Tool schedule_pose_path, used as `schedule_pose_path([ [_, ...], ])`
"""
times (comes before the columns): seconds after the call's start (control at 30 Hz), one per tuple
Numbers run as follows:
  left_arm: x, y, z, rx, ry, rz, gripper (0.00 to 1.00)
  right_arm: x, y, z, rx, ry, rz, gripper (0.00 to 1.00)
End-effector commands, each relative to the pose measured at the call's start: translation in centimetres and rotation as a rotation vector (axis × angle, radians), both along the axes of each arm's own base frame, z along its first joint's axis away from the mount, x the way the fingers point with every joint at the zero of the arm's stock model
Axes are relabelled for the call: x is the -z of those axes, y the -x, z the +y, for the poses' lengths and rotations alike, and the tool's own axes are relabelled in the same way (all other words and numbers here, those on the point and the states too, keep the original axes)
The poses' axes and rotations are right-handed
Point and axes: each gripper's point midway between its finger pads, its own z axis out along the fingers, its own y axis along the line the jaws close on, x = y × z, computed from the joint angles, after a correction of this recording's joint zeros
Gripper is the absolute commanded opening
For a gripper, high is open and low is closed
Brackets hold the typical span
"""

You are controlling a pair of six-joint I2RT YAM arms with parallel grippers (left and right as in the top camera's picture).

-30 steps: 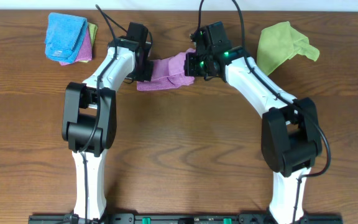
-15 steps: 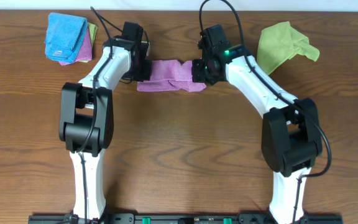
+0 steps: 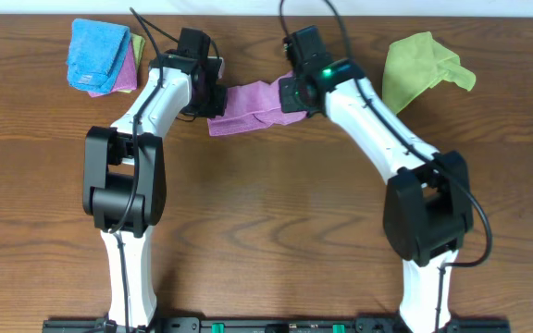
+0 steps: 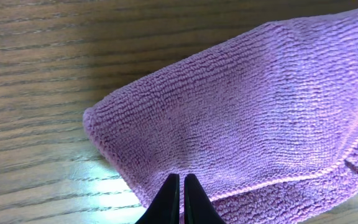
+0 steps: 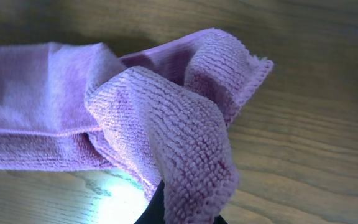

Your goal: Fold the cloth

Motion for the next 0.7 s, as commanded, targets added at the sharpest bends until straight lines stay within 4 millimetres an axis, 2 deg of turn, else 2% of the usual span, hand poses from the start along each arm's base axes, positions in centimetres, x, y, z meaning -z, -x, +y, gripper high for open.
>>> schedule_pose_path([
  [0.0, -1.1, 0.0, 0.1, -0.013, 0.019, -0.012, 0.06, -1.0, -0.3, 0.2, -0.039, 0.105, -0.064, 0.02],
  [0.17, -1.1, 0.0, 0.4, -0.025, 0.024, -0.009, 0.06, -0.5, -0.1, 0.5, -0.06, 0.149, -0.072, 0.02],
  [0.3, -1.8, -0.4, 2.8, -0.097, 0.043, -0.006, 0.06, -0.3, -0.3, 0.7, -0.063, 0.151, -0.075, 0.01],
  [0.37, -3.0, -0.7, 4.4, -0.13, 0.082, -0.017, 0.06, -0.1, -0.4, 0.8, -0.074, 0.154, -0.081, 0.01],
  [0.47, -6.1, -1.2, 6.8, -0.173, 0.134, -0.072, 0.06, 0.0, -0.8, 1.3, -0.097, 0.161, -0.098, 0.02],
  [0.57, -10.9, -1.1, 9.3, -0.165, 0.132, -0.176, 0.06, 0.7, -1.1, 1.9, -0.115, 0.181, -0.112, 0.01],
  [0.67, -15.2, -0.1, 11.0, -0.167, 0.121, -0.252, 0.06, 1.5, -1.2, 2.7, -0.154, 0.201, -0.123, 0.01],
])
